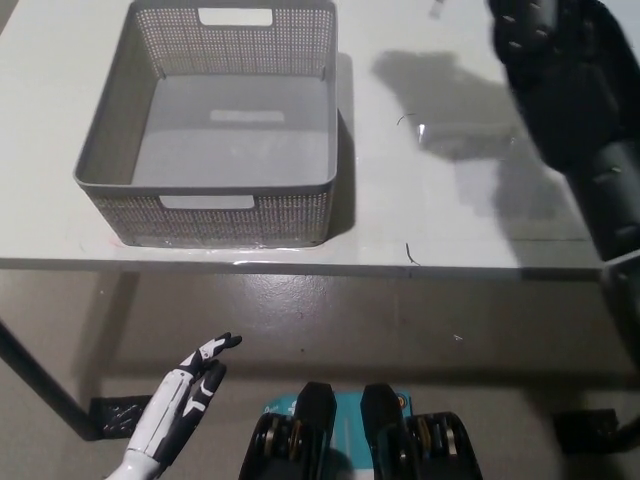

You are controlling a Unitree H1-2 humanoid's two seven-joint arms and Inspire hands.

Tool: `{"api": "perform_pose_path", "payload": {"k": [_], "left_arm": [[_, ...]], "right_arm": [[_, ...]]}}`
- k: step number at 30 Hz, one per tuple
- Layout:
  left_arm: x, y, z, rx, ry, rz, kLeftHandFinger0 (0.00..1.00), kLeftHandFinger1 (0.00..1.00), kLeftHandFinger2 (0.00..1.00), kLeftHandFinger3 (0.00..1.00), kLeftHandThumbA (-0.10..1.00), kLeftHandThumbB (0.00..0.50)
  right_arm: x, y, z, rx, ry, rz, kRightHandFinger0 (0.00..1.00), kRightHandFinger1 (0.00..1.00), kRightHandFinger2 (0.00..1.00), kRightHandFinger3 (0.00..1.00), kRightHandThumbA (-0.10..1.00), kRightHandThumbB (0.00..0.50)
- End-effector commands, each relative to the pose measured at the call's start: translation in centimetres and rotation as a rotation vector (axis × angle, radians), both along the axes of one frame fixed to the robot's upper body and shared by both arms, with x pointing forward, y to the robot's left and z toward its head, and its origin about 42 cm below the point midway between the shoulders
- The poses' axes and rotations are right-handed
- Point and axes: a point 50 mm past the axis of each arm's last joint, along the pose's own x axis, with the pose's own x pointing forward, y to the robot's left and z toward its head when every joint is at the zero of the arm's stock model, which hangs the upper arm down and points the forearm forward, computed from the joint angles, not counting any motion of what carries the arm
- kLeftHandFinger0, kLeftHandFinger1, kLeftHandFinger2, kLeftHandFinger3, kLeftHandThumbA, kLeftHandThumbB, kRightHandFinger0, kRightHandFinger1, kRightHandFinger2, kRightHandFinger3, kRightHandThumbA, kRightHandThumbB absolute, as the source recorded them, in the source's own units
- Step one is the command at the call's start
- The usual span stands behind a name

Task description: Use the right hand to pick up a bag of coffee beans on the right hand side and place it into a container on the left hand side

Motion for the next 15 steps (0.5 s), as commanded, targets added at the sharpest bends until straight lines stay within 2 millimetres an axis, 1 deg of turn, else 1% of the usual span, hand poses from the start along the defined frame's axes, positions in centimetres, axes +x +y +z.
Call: {"api": "perform_pose_path", "payload": {"k": [1,2,3,4,5,7,8,9,10,11,12,13,15], "left_arm": [[0.1,0.2,0.5,0.031,-0.016,-0.017,1.00,1.00,1.00,1.00,1.00,0.280],[0.1,0.2,0.5,0.036,-0.013,-0.019,1.00,1.00,1.00,1.00,1.00,0.283],[0.1,0.2,0.5,0.040,-0.011,-0.021,1.00,1.00,1.00,1.00,1.00,0.284],[0.2,0.2,0.4,0.028,-0.009,-0.022,1.00,1.00,1.00,1.00,1.00,0.282],[0.2,0.2,0.5,0.025,-0.010,-0.025,1.00,1.00,1.00,1.00,1.00,0.276],[0.2,0.1,0.3,0.033,-0.002,-0.027,1.00,1.00,1.00,1.00,1.00,0.284],[0.0,0.0,0.3,0.035,0.001,-0.029,1.00,1.00,1.00,1.00,1.00,0.285],[-0.1,0.0,0.3,0.038,0.000,-0.030,1.00,1.00,1.00,1.00,1.00,0.291],[-0.1,-0.1,0.3,0.045,-0.005,-0.031,1.00,1.00,1.00,1.00,1.00,0.288],[-0.1,-0.2,0.3,0.044,-0.008,-0.033,1.00,1.00,1.00,1.00,1.00,0.291],[0.0,-0.2,0.3,0.043,-0.010,-0.034,1.00,1.00,1.00,1.00,1.00,0.291],[0.0,-0.2,0.4,0.047,-0.013,-0.036,1.00,1.00,1.00,1.00,1.00,0.282],[0.1,-0.3,0.6,0.051,-0.017,-0.040,1.00,1.00,1.00,1.00,1.00,0.284]], "right_arm": [[-3.2,5.7,7.1,0.015,-0.159,0.100,0.00,0.24,0.71,0.80,-0.10,0.204],[-3.4,6.7,6.7,0.008,-0.160,0.119,0.00,0.27,0.76,0.84,-0.10,0.185],[-3.4,7.0,6.5,0.003,-0.157,0.121,0.00,0.30,0.76,0.86,-0.10,0.180],[-3.6,8.3,6.2,-0.003,-0.140,0.133,0.00,0.32,0.77,0.90,-0.10,0.178],[-3.7,9.1,5.8,-0.004,-0.124,0.144,0.00,0.35,0.78,0.93,-0.10,0.176],[-3.8,10.6,4.9,-0.011,-0.098,0.167,0.00,0.36,0.78,0.93,-0.10,0.231],[-3.8,11.3,4.5,-0.017,-0.084,0.174,0.00,0.35,0.78,0.91,-0.10,0.238],[-3.7,11.9,4.0,-0.024,-0.080,0.173,0.00,0.34,0.77,0.90,-0.10,0.218],[-3.6,12.6,3.5,-0.033,-0.083,0.167,0.00,0.32,0.77,0.89,-0.10,0.216],[-3.6,13.1,3.2,-0.041,-0.074,0.164,0.00,0.32,0.77,0.89,-0.10,0.197],[-3.5,13.3,3.1,-0.043,-0.071,0.163,0.00,0.33,0.77,0.90,-0.10,0.191],[-3.4,13.6,2.8,-0.047,-0.052,0.164,0.00,0.33,0.77,0.91,-0.10,0.174],[-3.1,13.8,2.5,-0.054,-0.037,0.160,0.00,0.35,0.78,0.93,-0.10,0.180]]}}
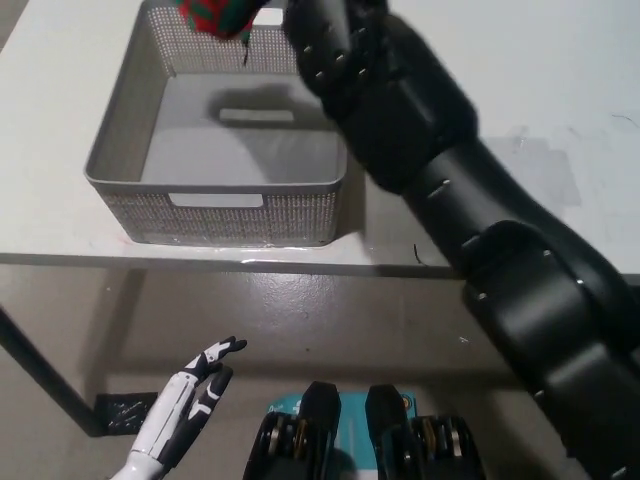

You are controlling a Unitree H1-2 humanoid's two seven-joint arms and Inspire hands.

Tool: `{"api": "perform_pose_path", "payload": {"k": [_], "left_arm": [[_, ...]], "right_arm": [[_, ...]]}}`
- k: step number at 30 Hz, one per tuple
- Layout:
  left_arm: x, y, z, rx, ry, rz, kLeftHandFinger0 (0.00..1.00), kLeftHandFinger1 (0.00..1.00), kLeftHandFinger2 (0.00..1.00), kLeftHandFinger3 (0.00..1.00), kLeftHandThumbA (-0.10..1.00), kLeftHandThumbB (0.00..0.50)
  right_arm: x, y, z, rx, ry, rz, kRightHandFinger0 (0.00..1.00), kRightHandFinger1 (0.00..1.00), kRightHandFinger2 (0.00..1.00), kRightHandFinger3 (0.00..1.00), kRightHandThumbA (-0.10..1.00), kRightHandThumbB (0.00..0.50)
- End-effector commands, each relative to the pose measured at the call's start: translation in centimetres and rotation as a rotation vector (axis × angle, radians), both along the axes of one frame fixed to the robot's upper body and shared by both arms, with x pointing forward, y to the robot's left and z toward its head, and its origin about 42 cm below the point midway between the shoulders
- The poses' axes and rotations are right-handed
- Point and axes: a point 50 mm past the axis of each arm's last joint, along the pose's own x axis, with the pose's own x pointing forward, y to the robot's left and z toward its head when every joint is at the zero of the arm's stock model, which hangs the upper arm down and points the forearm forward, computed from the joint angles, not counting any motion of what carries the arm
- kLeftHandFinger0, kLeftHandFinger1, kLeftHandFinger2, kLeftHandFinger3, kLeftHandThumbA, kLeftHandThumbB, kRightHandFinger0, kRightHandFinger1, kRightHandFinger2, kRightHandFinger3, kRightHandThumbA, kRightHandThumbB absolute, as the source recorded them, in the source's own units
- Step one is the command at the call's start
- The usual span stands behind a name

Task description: Use the right hand to pick up a bag of coffee beans on the right hand side and place it into a container on the left hand side

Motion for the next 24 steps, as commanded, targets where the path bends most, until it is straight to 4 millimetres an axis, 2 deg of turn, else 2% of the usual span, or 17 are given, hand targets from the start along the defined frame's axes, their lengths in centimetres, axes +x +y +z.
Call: {"api": "perform_pose_path", "payload": {"k": [1,3,4,5,6,7,8,9,10,11,13,14,17,18,19,24], "left_arm": [[0.2,-0.1,0.8,0.028,-0.023,-0.026,1.00,1.00,1.00,1.00,1.00,0.294],[0.4,-0.1,1.0,0.030,-0.025,-0.034,1.00,1.00,1.00,1.00,1.00,0.297],[0.5,-0.1,1.0,0.033,-0.027,-0.039,1.00,1.00,1.00,1.00,1.00,0.297],[0.5,-0.1,1.1,0.041,-0.026,-0.043,1.00,1.00,1.00,1.00,1.00,0.303],[0.5,-0.1,1.2,0.050,-0.025,-0.048,1.00,1.00,1.00,1.00,1.00,0.304],[0.6,0.0,1.2,0.051,-0.028,-0.051,1.00,1.00,1.00,1.00,1.00,0.310],[0.6,0.0,1.2,0.053,-0.030,-0.055,1.00,1.00,1.00,1.00,1.00,0.308],[0.6,0.0,1.2,0.054,-0.029,-0.058,1.00,1.00,1.00,1.00,1.00,0.313],[0.6,-0.1,1.2,0.053,-0.028,-0.059,1.00,1.00,1.00,1.00,1.00,0.313],[0.7,-0.1,1.2,0.058,-0.033,-0.062,1.00,1.00,1.00,1.00,1.00,0.306],[0.8,-0.1,1.2,0.053,-0.038,-0.065,1.00,1.00,1.00,1.00,1.00,0.303],[0.7,-0.1,1.2,0.051,-0.037,-0.064,1.00,1.00,1.00,1.00,1.00,0.303],[0.8,-0.1,1.1,0.053,-0.036,-0.067,1.00,1.00,1.00,1.00,1.00,0.309],[0.8,-0.2,1.1,0.054,-0.039,-0.069,1.00,1.00,1.00,1.00,1.00,0.308],[0.8,-0.2,1.2,0.055,-0.038,-0.073,1.00,1.00,1.00,1.00,1.00,0.303],[1.0,-0.4,1.2,0.058,-0.042,-0.082,1.00,1.00,1.00,1.00,1.00,0.304]], "right_arm": [[-1.2,1.5,5.9,0.044,-0.174,0.027,0.00,0.37,0.80,0.94,-0.10,0.190],[-0.9,1.3,5.7,0.022,-0.158,0.006,0.01,0.40,0.82,0.94,-0.10,0.194],[-0.8,1.2,5.7,0.017,-0.151,-0.001,0.01,0.40,0.81,0.90,-0.10,0.199],[-0.6,1.0,5.5,-0.002,-0.133,-0.024,0.12,0.53,0.96,1.00,-0.02,0.216],[-0.4,0.8,5.4,-0.027,-0.108,-0.044,0.30,0.67,1.00,1.00,0.13,0.222],[-0.2,0.6,5.4,-0.065,-0.083,-0.050,0.70,1.00,1.00,1.00,0.39,0.267],[0.0,0.3,5.2,-0.081,-0.051,-0.051,0.90,1.00,1.00,1.00,0.55,0.313],[0.1,0.0,5.0,-0.079,-0.034,-0.045,0.95,1.00,1.00,1.00,0.64,0.348],[0.2,-0.2,4.8,-0.076,-0.023,-0.037,0.98,1.00,1.00,1.00,0.66,0.342],[0.4,-0.6,4.6,-0.100,-0.015,-0.050,1.00,1.00,1.00,1.00,0.80,0.356],[0.6,-1.4,4.1,-0.101,0.008,-0.042,1.00,1.00,1.00,1.00,0.96,0.386],[0.7,-1.6,4.0,-0.110,0.013,-0.044,1.00,1.00,1.00,1.00,1.00,0.395],[0.7,-2.3,3.8,-0.149,0.013,-0.060,1.00,1.00,1.00,1.00,1.00,0.416],[0.8,-2.5,3.6,-0.153,0.013,-0.062,1.00,1.00,1.00,1.00,1.00,0.402],[0.9,-2.9,3.4,-0.157,0.018,-0.067,1.00,1.00,1.00,1.00,1.00,0.410],[1.1,-4.3,3.0,-0.149,0.025,-0.069,1.00,1.00,1.00,1.00,1.00,0.387]]}}
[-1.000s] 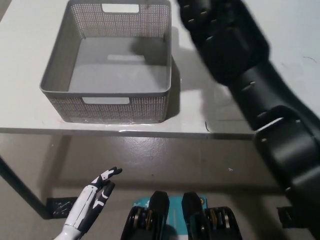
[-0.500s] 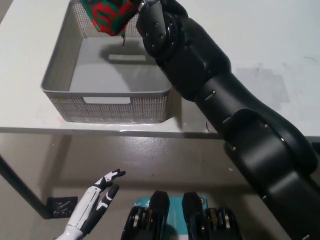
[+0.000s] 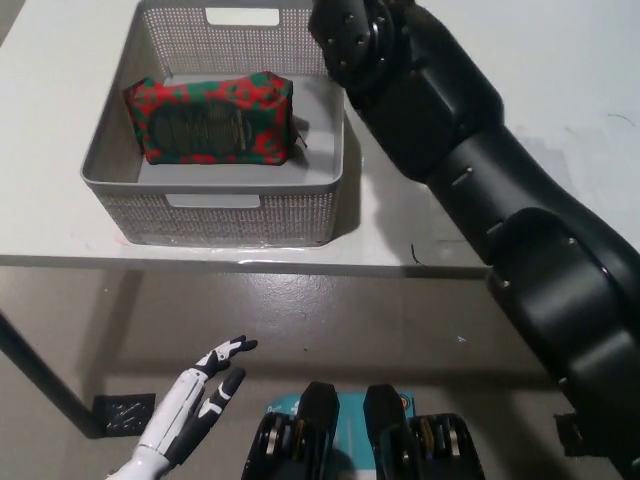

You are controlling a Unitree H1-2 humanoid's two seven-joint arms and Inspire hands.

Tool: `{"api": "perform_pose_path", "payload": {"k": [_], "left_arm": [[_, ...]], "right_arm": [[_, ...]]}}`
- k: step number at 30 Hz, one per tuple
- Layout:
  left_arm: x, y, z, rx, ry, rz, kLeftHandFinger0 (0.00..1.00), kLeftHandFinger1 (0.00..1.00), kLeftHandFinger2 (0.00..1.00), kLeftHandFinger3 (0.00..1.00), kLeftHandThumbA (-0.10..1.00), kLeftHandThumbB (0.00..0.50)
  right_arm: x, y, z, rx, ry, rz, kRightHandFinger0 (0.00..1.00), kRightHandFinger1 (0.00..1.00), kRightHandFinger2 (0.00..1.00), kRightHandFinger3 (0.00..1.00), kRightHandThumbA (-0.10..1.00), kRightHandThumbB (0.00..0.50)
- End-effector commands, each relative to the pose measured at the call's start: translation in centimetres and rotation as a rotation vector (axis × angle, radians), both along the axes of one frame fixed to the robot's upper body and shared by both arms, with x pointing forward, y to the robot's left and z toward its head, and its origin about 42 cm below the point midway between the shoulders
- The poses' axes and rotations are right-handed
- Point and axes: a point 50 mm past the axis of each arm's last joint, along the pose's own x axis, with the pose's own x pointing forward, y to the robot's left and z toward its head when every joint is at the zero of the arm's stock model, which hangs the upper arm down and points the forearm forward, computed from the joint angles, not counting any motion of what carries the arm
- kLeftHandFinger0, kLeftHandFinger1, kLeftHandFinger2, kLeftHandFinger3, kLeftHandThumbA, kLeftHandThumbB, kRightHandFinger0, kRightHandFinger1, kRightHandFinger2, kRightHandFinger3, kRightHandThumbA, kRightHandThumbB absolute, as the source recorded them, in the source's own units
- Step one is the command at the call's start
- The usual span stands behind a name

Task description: Use the right hand to pick up a bag of coffee beans on the right hand side and place it into a container on the left hand side

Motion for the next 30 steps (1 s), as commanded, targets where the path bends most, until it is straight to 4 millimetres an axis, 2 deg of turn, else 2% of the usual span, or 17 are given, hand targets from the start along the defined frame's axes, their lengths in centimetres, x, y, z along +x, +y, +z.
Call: {"api": "perform_pose_path", "payload": {"k": [1,4,7,8,10,14,17,20,23,24,25,28,29,30], "left_arm": [[0.5,0.0,0.8,0.022,-0.037,-0.035,1.00,1.00,1.00,1.00,1.00,0.299],[0.6,-0.1,0.9,0.031,-0.036,-0.039,1.00,1.00,1.00,1.00,1.00,0.314],[0.8,0.0,1.0,0.033,-0.039,-0.040,1.00,1.00,1.00,1.00,1.00,0.314],[0.9,0.1,1.1,0.035,-0.037,-0.040,1.00,1.00,1.00,1.00,1.00,0.313],[0.9,0.2,1.2,0.033,-0.032,-0.044,1.00,1.00,1.00,1.00,1.00,0.315],[0.9,0.7,1.3,0.050,-0.032,-0.038,1.00,1.00,1.00,1.00,1.00,0.319],[0.8,1.0,1.3,0.062,-0.031,-0.034,1.00,1.00,1.00,1.00,1.00,0.316],[0.9,0.6,1.1,0.053,-0.022,-0.036,1.00,1.00,1.00,1.00,1.00,0.312],[0.8,0.4,0.8,0.042,-0.018,-0.039,1.00,1.00,1.00,1.00,1.00,0.314],[0.8,0.4,0.7,0.041,-0.019,-0.038,1.00,1.00,1.00,1.00,1.00,0.312],[0.8,0.6,0.8,0.044,-0.021,-0.037,1.00,1.00,1.00,1.00,1.00,0.310],[0.9,1.1,0.9,0.052,-0.029,-0.032,1.00,1.00,1.00,1.00,1.00,0.289],[1.0,1.0,0.9,0.052,-0.030,-0.033,1.00,1.00,1.00,1.00,1.00,0.280],[1.1,0.9,1.0,0.050,-0.030,-0.033,1.00,1.00,1.00,1.00,1.00,0.280]], "right_arm": [[-0.3,-1.2,3.0,-0.022,-0.056,-0.001,1.00,1.00,1.00,1.00,1.00,0.383],[-0.7,-2.7,3.7,-0.020,-0.085,-0.002,1.00,1.00,1.00,1.00,1.00,0.381],[-1.5,-4.6,5.2,-0.008,-0.127,0.001,1.00,1.00,1.00,1.00,1.00,0.348],[-2.3,-6.1,6.2,0.003,-0.158,0.002,1.00,1.00,1.00,1.00,1.00,0.326],[-3.2,-7.8,7.1,0.023,-0.184,0.004,1.00,1.00,1.00,1.00,1.00,0.301],[-6.3,-13.2,9.6,0.047,-0.277,-0.008,1.00,1.00,1.00,1.00,1.00,0.300],[-9.1,-16.8,9.4,0.089,-0.330,-0.030,1.00,1.00,1.00,1.00,1.00,0.299],[-12.4,-19.5,6.5,0.172,-0.351,0.002,1.00,1.00,1.00,1.00,1.00,0.283],[-15.6,-21.3,2.1,0.287,-0.336,0.025,1.00,1.00,1.00,1.00,1.00,0.330],[-16.9,-21.9,-0.4,0.324,-0.362,0.044,1.00,1.00,1.00,1.00,1.00,0.309],[-17.2,-21.9,-1.1,0.336,-0.370,0.051,1.00,1.00,1.00,1.00,1.00,0.311],[-19.2,-22.7,-6.0,0.435,-0.334,0.100,1.00,1.00,1.00,1.00,1.00,0.298],[-19.9,-23.0,-8.1,0.480,-0.305,0.127,1.00,1.00,1.00,1.00,1.00,0.272],[-20.3,-23.1,-9.0,0.490,-0.292,0.129,1.00,1.00,1.00,1.00,1.00,0.261]]}}
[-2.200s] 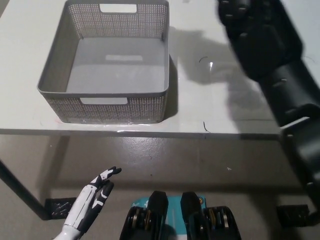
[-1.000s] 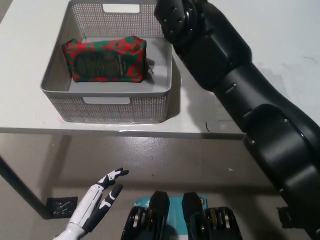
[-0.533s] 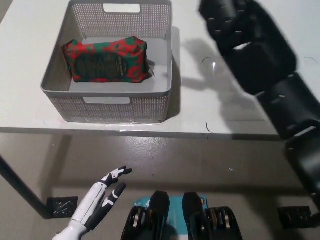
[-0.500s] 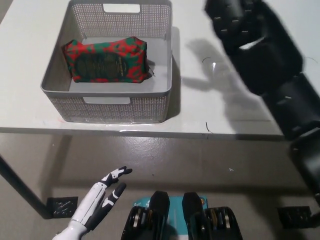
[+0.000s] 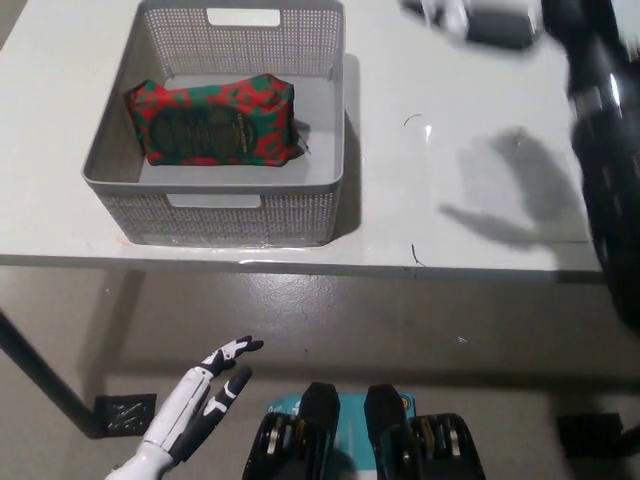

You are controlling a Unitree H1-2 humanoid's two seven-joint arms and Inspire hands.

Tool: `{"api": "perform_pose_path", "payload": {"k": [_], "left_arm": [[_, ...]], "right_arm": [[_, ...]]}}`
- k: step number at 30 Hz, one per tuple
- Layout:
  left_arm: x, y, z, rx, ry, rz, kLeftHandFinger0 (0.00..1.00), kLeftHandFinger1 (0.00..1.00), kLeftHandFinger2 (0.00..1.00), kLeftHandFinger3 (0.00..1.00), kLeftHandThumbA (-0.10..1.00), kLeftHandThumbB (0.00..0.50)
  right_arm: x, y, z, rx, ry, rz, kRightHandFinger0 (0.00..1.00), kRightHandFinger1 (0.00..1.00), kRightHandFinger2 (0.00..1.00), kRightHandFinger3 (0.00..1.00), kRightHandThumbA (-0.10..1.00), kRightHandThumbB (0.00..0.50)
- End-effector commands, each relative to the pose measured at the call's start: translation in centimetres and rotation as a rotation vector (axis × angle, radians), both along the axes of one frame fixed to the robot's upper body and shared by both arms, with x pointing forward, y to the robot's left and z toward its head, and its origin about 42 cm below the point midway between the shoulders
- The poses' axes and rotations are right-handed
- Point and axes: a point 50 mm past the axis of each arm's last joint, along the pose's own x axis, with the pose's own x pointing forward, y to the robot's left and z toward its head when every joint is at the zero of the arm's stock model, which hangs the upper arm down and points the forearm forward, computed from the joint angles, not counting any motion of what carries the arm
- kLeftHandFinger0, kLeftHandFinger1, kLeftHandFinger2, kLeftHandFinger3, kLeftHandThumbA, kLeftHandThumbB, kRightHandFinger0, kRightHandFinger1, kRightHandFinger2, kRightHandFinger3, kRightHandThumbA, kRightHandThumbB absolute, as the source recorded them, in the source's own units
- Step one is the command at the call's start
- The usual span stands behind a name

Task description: Use the right hand to pick up a bag of coffee beans on the right hand side and place it into a container on the left hand side

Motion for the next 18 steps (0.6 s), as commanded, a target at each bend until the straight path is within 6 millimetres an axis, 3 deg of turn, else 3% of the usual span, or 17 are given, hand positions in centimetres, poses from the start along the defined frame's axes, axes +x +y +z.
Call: {"api": "perform_pose_path", "payload": {"k": [1,5,7,8,9,13,16,18], "left_arm": [[0.7,0.9,1.1,0.035,-0.040,-0.012,1.00,1.00,1.00,1.00,1.00,0.285],[1.0,1.0,1.2,0.035,-0.047,0.004,1.00,1.00,1.00,1.00,1.00,0.304],[1.0,0.9,1.2,0.040,-0.055,0.007,1.00,1.00,1.00,1.00,1.00,0.285],[1.0,0.9,1.2,0.039,-0.055,0.008,1.00,1.00,1.00,1.00,1.00,0.284],[0.9,1.0,1.1,0.042,-0.055,0.009,1.00,1.00,1.00,1.00,1.00,0.281],[1.0,1.1,1.2,0.045,-0.056,0.016,1.00,1.00,1.00,1.00,1.00,0.299],[1.3,1.2,1.4,0.039,-0.061,0.021,1.00,1.00,1.00,1.00,1.00,0.306],[1.6,1.2,1.5,0.030,-0.068,0.023,1.00,1.00,1.00,1.00,1.00,0.306]], "right_arm": [[-8.6,-3.8,-3.1,0.260,-0.156,0.160,1.00,1.00,1.00,1.00,1.00,0.258],[-9.8,-3.4,-9.0,0.394,-0.018,0.204,1.00,1.00,1.00,1.00,1.00,0.289],[-10.0,-2.7,-12.4,0.425,0.079,0.212,1.00,1.00,1.00,1.00,1.00,0.263],[-10.0,-2.7,-12.5,0.424,0.084,0.213,1.00,1.00,1.00,1.00,1.00,0.264],[-10.2,-2.3,-14.8,0.428,0.167,0.210,1.00,1.00,1.00,1.00,1.00,0.257],[-11.0,-1.6,-20.3,0.465,0.342,0.212,1.00,1.00,1.00,1.00,1.00,0.265],[-11.9,-1.4,-22.6,0.532,0.427,0.231,1.00,1.00,1.00,1.00,1.00,0.284],[-13.0,-1.2,-24.7,0.564,0.481,0.230,1.00,1.00,1.00,1.00,1.00,0.266]]}}
